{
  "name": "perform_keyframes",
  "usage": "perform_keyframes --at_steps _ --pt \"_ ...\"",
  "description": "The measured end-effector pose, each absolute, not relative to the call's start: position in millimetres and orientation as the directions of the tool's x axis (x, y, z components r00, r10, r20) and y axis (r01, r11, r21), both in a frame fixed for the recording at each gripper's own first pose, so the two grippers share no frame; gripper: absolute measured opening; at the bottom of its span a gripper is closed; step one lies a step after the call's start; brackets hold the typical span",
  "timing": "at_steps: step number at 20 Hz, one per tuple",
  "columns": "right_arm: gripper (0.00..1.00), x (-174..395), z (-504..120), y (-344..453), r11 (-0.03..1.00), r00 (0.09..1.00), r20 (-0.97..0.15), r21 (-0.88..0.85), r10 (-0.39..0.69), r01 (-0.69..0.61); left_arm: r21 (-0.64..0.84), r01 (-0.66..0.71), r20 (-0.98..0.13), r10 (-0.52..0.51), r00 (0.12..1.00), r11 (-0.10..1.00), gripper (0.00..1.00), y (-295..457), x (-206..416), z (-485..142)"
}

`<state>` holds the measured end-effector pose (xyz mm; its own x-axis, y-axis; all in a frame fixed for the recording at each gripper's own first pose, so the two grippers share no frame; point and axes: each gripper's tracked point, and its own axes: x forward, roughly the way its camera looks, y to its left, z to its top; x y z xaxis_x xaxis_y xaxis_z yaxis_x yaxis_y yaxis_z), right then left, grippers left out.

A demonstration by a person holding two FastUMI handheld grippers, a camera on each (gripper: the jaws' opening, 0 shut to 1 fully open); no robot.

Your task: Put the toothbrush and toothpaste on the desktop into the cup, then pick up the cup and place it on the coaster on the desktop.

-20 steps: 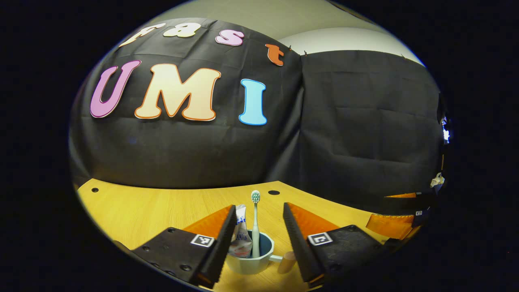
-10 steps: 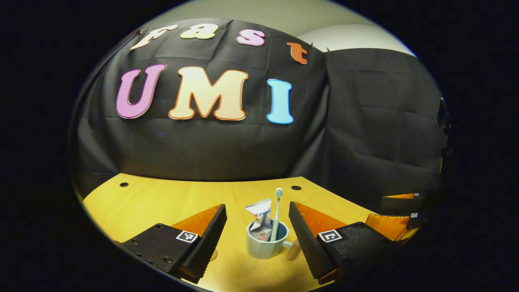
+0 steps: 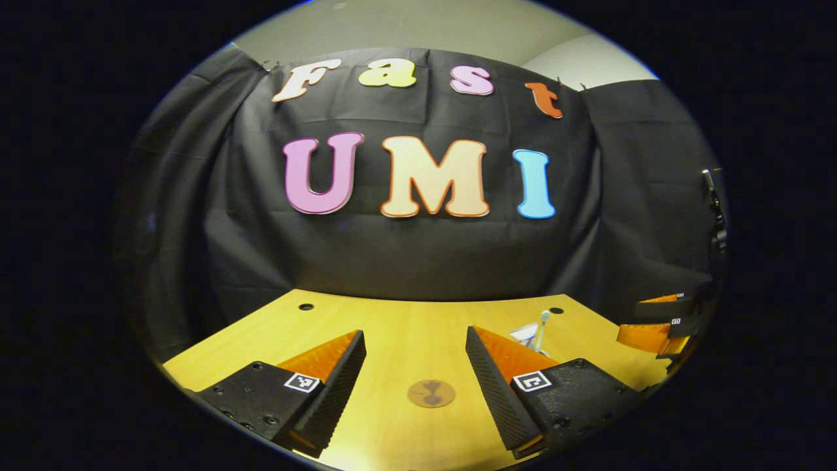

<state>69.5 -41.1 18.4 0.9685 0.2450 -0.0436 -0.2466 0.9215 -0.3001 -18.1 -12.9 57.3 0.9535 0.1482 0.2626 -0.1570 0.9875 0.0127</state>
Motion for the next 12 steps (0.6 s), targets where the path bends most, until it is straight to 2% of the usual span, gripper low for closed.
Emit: perform_keyframes --at_steps 6,12 --pt "1.00 112 -24 -24 0.910 0.945 -0.267 -0.314 0.189 -0.271 0.018 -0.264 0.236 0.252 0.939 0.964 0.91 82 -22 70" --pt "1.00 132 -64 -24 0.883 0.865 -0.492 -0.358 0.098 -0.304 0.020 -0.266 0.218 0.256 0.942 0.964 0.91 128 12 86"
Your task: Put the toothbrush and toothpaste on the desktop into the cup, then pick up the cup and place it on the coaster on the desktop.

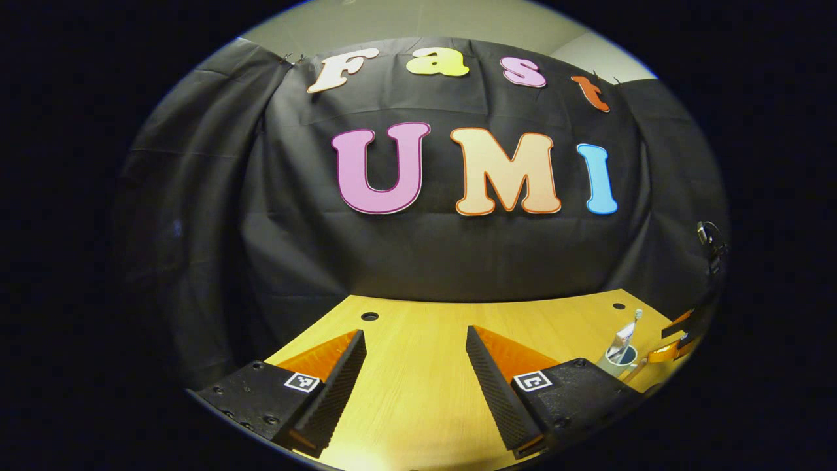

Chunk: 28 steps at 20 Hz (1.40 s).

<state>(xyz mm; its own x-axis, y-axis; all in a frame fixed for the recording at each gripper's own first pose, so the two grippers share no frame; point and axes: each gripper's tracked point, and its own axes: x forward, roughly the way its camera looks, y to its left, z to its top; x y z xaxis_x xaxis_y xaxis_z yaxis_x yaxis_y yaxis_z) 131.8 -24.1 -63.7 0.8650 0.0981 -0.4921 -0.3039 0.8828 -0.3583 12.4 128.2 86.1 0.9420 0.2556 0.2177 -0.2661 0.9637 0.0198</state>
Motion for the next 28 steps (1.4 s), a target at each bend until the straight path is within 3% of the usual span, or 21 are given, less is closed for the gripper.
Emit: perform_keyframes --at_steps 4,10,12,16,19,22,24,28 --pt "0.99 143 -86 -29 0.895 0.778 -0.627 -0.328 0.034 -0.304 0.026 -0.224 0.183 0.216 0.959 0.974 0.91 131 35 79" --pt "0.97 155 -108 -26 0.884 0.701 -0.713 -0.344 -0.026 -0.317 0.015 -0.171 0.133 0.168 0.977 0.985 0.91 138 57 66" --pt "0.89 157 -115 -21 0.879 0.679 -0.733 -0.349 -0.039 -0.326 0.009 -0.154 0.105 0.152 0.983 0.988 0.92 142 63 59" --pt "0.58 156 -123 -17 0.867 0.653 -0.754 -0.366 -0.064 -0.338 -0.003 -0.144 0.076 0.144 0.987 0.990 0.92 151 69 48" --pt "0.50 157 -126 -17 0.861 0.630 -0.772 -0.376 -0.085 -0.344 0.021 -0.130 0.051 0.129 0.990 0.991 0.92 152 67 39" --pt "0.54 158 -130 -16 0.848 0.609 -0.787 -0.387 -0.100 -0.362 0.011 -0.103 0.038 0.103 0.994 0.995 0.92 145 66 33" --pt "0.31 162 -134 -16 0.838 0.607 -0.786 -0.407 -0.118 -0.363 -0.001 -0.089 0.026 0.089 0.996 0.996 0.92 142 65 28" --pt "0.30 162 -138 -14 0.846 0.579 -0.806 -0.392 -0.125 -0.363 0.014 -0.108 0.011 0.108 0.994 0.994 0.92 152 61 23"
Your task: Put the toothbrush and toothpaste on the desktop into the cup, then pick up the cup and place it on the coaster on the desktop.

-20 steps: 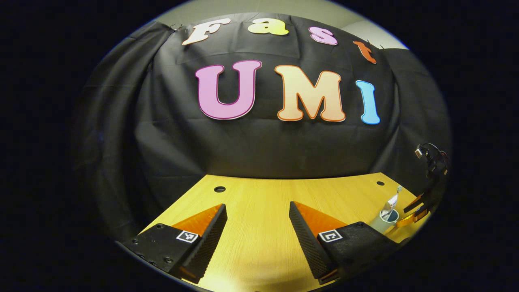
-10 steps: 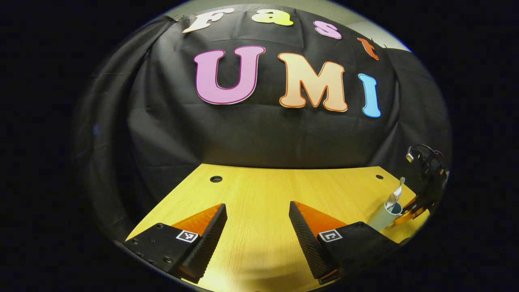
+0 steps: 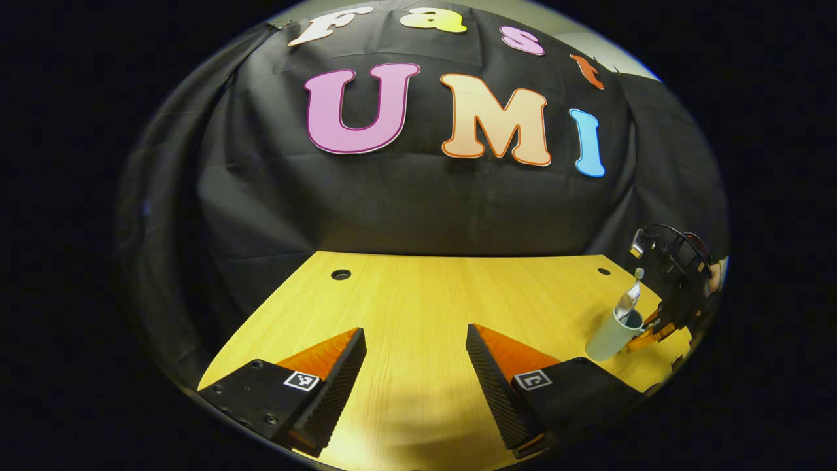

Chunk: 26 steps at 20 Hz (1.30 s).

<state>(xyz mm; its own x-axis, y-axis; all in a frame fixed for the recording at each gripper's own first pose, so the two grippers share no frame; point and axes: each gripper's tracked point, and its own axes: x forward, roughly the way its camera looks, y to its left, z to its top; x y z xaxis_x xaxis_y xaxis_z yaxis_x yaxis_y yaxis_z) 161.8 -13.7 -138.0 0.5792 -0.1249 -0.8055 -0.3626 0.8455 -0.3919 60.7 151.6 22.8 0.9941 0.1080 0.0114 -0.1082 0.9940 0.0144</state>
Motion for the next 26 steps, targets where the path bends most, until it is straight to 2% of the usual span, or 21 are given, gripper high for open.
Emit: perform_keyframes --at_steps 4,7,10,17,26 --pt "0.21 160 -136 -11 0.852 0.589 -0.798 -0.392 -0.127 -0.347 0.012 -0.124 0.002 0.124 0.992 0.992 0.92 160 57 20" --pt "0.21 163 -133 -9 0.836 0.615 -0.778 -0.418 -0.128 -0.355 0.005 -0.120 0.003 0.120 0.993 0.993 0.91 158 57 19" --pt "0.20 161 -129 5 0.831 0.627 -0.775 -0.398 -0.077 -0.389 0.008 -0.110 0.004 0.109 0.994 0.994 0.92 154 57 20" --pt "0.20 157 -130 15 0.817 0.600 -0.799 -0.329 0.027 -0.474 0.013 -0.117 0.007 0.117 0.993 0.993 0.92 161 52 21" --pt "0.20 156 -125 12 0.767 0.558 -0.828 -0.328 0.048 -0.552 -0.005 -0.145 -0.019 0.144 0.989 0.989 0.92 171 37 0"
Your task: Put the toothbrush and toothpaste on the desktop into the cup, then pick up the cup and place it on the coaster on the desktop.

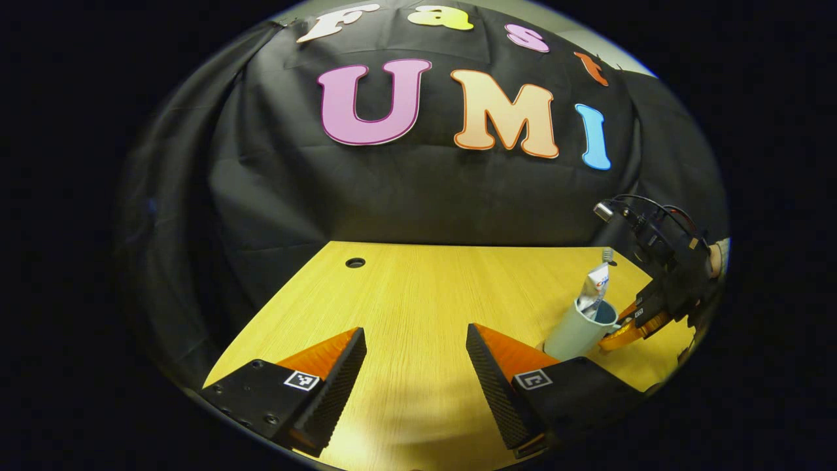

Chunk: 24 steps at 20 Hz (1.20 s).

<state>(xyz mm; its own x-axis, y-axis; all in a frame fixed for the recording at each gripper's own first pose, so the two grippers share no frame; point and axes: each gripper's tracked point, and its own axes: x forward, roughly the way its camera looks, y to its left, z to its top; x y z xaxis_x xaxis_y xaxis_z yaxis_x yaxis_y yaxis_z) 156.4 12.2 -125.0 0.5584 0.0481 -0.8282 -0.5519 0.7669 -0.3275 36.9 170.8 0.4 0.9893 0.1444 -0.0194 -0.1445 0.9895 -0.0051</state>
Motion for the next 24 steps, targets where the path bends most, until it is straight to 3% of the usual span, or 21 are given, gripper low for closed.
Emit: perform_keyframes --at_steps 8,12,16,17,19,20,24 --pt "0.17 158 -126 11 0.741 0.557 -0.830 -0.364 0.016 -0.564 -0.030 -0.181 -0.032 0.180 0.983 0.983 0.92 184 26 -9" --pt "0.24 149 -129 16 0.720 0.563 -0.826 -0.382 0.014 -0.579 -0.040 -0.154 -0.022 0.154 0.988 0.987 0.92 176 27 -1" --pt "0.56 134 -121 6 0.749 0.558 -0.828 -0.336 0.053 -0.571 0.000 -0.120 -0.012 0.120 0.993 0.993 0.92 157 34 3" --pt "0.60 131 -117 -2 0.760 0.569 -0.820 -0.334 0.057 -0.558 0.005 -0.113 -0.010 0.113 0.994 0.994 0.92 153 35 5" --pt "0.94 122 -111 -16 0.785 0.588 -0.806 -0.316 0.074 -0.533 0.004 -0.096 -0.008 0.096 0.995 0.995 0.92 140 35 8" --pt "1.00 116 -108 -27 0.803 0.601 -0.795 -0.303 0.085 -0.513 -0.003 -0.081 -0.009 0.081 0.997 0.997 0.91 131 36 9" --pt "1.00 93 -85 -64 0.881 0.667 -0.734 -0.221 0.132 -0.418 -0.042 0.009 -0.003 -0.009 1.000 0.999 0.92 83 38 17"
